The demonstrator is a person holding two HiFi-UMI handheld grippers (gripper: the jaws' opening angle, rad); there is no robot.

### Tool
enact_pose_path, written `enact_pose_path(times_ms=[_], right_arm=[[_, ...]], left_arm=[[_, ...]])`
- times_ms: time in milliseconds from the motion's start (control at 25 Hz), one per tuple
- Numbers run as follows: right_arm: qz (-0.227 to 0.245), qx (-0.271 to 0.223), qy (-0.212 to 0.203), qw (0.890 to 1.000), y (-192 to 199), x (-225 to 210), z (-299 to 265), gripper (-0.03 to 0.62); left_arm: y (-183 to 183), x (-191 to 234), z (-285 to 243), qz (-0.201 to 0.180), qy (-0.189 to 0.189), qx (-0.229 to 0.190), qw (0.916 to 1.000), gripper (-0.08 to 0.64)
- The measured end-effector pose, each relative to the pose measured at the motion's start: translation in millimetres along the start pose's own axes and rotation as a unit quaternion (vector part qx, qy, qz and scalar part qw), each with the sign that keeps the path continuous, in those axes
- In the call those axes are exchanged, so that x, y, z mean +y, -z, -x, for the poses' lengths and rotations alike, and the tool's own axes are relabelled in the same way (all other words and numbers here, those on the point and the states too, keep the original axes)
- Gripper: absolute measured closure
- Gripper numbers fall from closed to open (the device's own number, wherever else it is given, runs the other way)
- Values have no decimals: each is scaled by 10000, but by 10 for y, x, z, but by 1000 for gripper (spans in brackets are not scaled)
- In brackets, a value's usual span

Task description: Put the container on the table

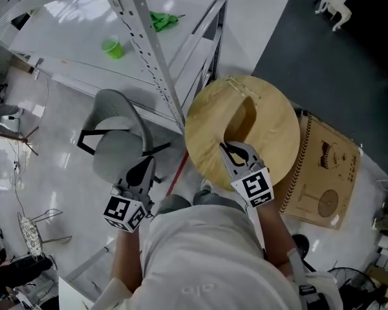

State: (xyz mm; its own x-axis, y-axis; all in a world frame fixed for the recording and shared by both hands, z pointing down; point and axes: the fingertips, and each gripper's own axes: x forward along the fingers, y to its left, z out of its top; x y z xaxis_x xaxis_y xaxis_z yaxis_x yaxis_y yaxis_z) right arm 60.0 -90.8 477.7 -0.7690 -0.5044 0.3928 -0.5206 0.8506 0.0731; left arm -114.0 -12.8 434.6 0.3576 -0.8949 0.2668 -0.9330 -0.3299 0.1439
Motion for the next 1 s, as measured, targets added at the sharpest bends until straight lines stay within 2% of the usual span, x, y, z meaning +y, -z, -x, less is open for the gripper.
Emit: enact_pose_path(times_ms=[200, 440, 680, 1000], right_arm=[[2, 310, -131, 9994, 171, -178, -253, 555], [109, 723, -219, 9971, 398, -319, -618, 557], [94, 1204, -344, 9921, 670, -391, -1026, 555], [414, 1800, -384, 9820, 1050, -484, -1578, 555]], left_arm=[[59, 72, -64, 132, -228, 97, 9996, 545], [94, 202, -159, 109, -305, 209, 9993, 545], [140, 389, -241, 264, -352, 349, 9984, 545], [220, 693, -275, 476, -486, 568, 9961, 545]])
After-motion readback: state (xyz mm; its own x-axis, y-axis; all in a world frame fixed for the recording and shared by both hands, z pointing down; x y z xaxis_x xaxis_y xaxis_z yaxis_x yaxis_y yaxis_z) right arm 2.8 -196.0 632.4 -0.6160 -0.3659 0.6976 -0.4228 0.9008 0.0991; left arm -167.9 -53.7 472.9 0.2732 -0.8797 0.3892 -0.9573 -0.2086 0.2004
